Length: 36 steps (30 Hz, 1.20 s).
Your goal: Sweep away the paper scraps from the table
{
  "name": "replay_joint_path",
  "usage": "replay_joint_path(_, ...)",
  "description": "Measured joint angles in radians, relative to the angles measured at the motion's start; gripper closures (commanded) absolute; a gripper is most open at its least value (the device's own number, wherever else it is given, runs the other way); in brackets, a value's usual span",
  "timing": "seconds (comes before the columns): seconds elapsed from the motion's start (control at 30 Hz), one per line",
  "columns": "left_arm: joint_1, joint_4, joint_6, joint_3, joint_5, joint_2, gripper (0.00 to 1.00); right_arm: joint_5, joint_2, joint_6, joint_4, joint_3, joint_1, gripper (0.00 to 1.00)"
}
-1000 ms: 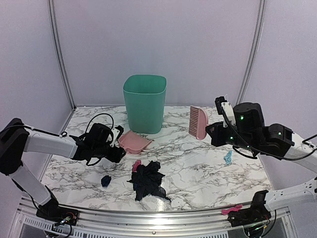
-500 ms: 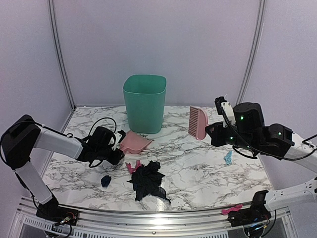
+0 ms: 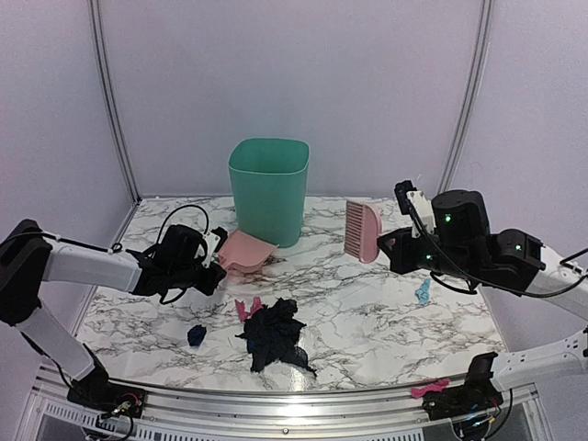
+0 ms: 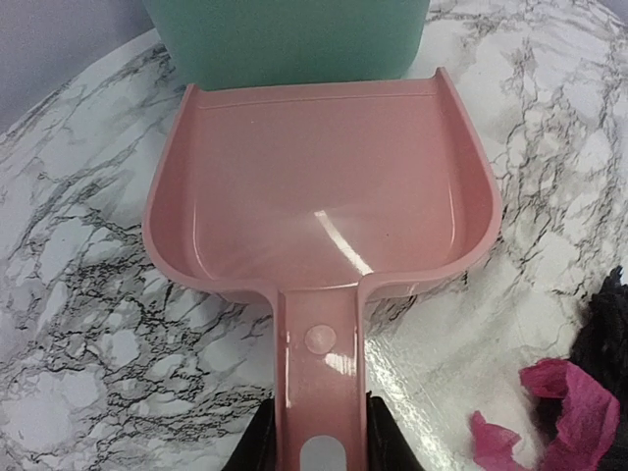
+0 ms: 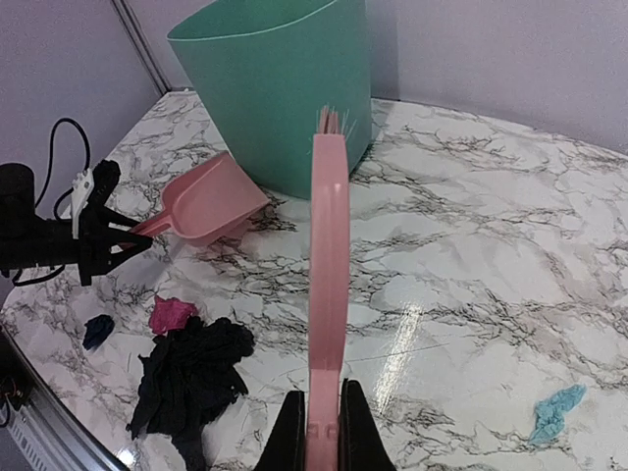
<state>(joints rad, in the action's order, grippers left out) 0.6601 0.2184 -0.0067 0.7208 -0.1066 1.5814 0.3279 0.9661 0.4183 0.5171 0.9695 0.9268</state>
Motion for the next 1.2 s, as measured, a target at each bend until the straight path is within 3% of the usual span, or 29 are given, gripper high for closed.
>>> replay_joint_path(0.3, 0.061, -0.146, -0.113, -0.016, -0.072, -0.294, 0.97, -0.244, 0.072, -0.025, -0.043, 0.000, 0.018, 1.00)
replay_joint_path(0.63, 0.175, -0.400, -0.370, -0.105, -0.196, -0.639, 0.97, -0.407, 0.285, 0.047, -0.255, -0.066, 0.233, 1.00)
replay_joint_path(0.77, 0.194, -0.494, -0.456, -0.136, -0.201, -0.778, 0.97, -0.385, 0.391, 0.078, -0.279, -0.077, 0.242, 1.00)
replay_joint_path(0.97, 0.232, -0.591, -0.547, -0.137, -0.192, -0.892, 0.97, -0.219, 0.455, 0.086, -0.219, -0.069, 0.234, 1.00)
replay_joint_path(1.2, 0.296, -0.625, -0.586, -0.132, -0.179, -0.877, 0.97, -0.091, 0.462, 0.069, -0.150, -0.045, 0.173, 1.00)
